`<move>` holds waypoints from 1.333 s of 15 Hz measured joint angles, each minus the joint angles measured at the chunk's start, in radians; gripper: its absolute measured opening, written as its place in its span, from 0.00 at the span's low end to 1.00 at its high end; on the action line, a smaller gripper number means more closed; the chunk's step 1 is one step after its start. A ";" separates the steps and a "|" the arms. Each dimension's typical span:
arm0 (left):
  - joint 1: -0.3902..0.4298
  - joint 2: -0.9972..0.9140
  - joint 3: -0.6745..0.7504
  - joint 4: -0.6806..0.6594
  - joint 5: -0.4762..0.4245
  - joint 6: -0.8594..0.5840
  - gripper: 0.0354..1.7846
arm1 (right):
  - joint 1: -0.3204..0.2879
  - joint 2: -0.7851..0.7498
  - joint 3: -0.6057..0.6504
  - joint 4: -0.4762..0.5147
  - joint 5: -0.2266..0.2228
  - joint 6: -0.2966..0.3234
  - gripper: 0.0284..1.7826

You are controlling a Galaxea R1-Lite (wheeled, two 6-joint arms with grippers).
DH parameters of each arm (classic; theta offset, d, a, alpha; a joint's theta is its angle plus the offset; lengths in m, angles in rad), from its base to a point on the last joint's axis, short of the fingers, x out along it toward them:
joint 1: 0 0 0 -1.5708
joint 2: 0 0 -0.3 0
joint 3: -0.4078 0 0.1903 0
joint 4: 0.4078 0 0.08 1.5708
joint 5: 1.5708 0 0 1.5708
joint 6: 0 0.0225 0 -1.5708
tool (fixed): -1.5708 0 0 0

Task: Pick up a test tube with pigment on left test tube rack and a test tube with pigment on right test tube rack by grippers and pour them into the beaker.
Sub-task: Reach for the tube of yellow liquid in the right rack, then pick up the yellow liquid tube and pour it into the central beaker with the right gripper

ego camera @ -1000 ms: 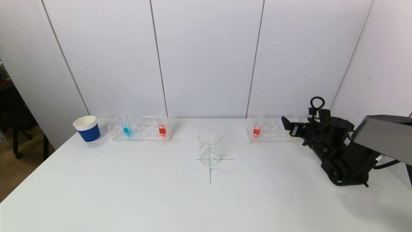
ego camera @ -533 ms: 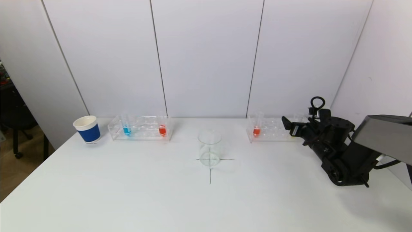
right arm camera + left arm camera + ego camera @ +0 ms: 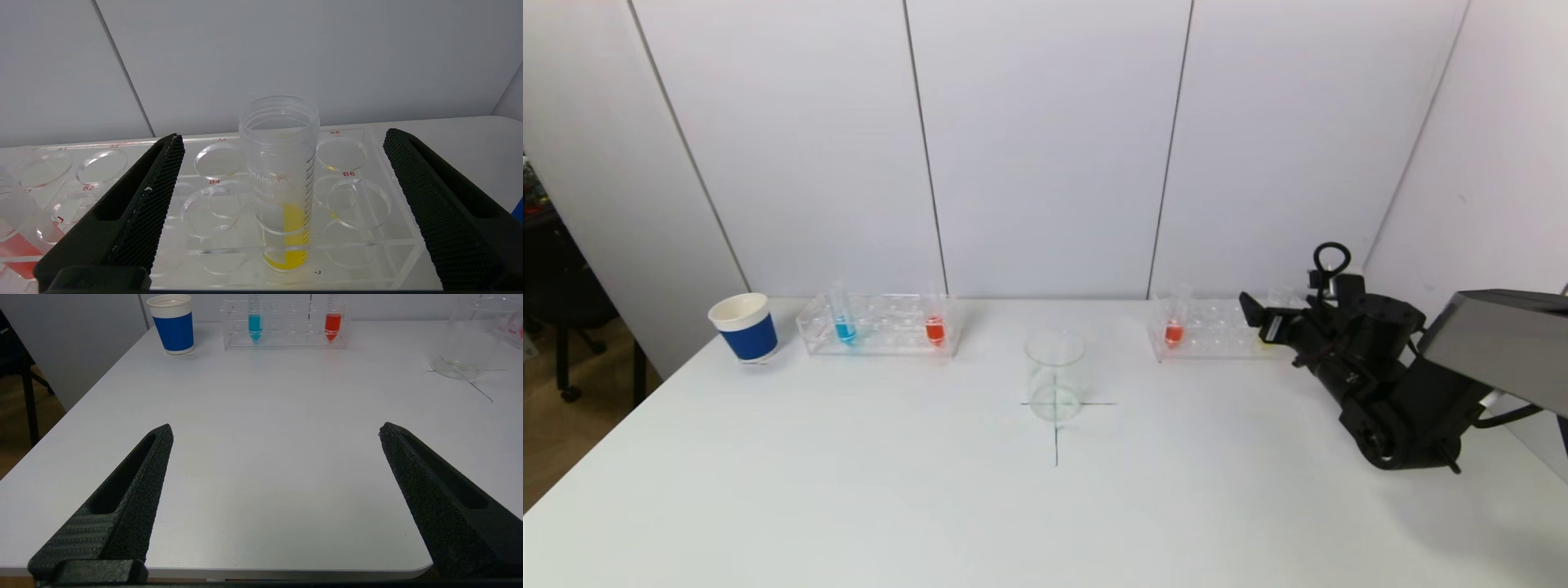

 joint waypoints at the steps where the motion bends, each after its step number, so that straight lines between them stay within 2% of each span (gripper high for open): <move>1: 0.000 0.000 0.000 0.000 0.000 0.000 0.99 | 0.000 0.000 -0.002 -0.003 0.000 0.000 0.99; 3: 0.000 0.000 0.000 0.000 0.000 0.001 0.99 | -0.001 0.001 -0.002 -0.012 0.000 -0.003 0.94; 5: 0.000 0.000 0.000 0.000 0.000 0.000 0.99 | 0.000 0.002 0.000 -0.012 0.000 -0.004 0.83; 7: 0.000 0.000 0.000 0.000 0.000 0.000 0.99 | 0.000 0.002 0.000 -0.012 0.000 -0.004 0.67; 10: 0.000 0.000 0.000 0.000 0.000 0.000 0.99 | 0.000 0.002 0.000 -0.013 0.000 -0.004 0.34; 11: 0.000 0.000 0.000 0.000 0.000 0.000 0.99 | 0.000 0.002 0.000 -0.012 0.000 -0.004 0.28; 13: 0.000 0.000 0.000 0.000 0.000 0.000 0.99 | 0.000 0.002 -0.001 -0.012 0.000 -0.004 0.25; 20: 0.000 0.000 0.000 0.000 0.000 0.000 0.99 | 0.000 0.002 -0.003 -0.012 0.000 -0.004 0.25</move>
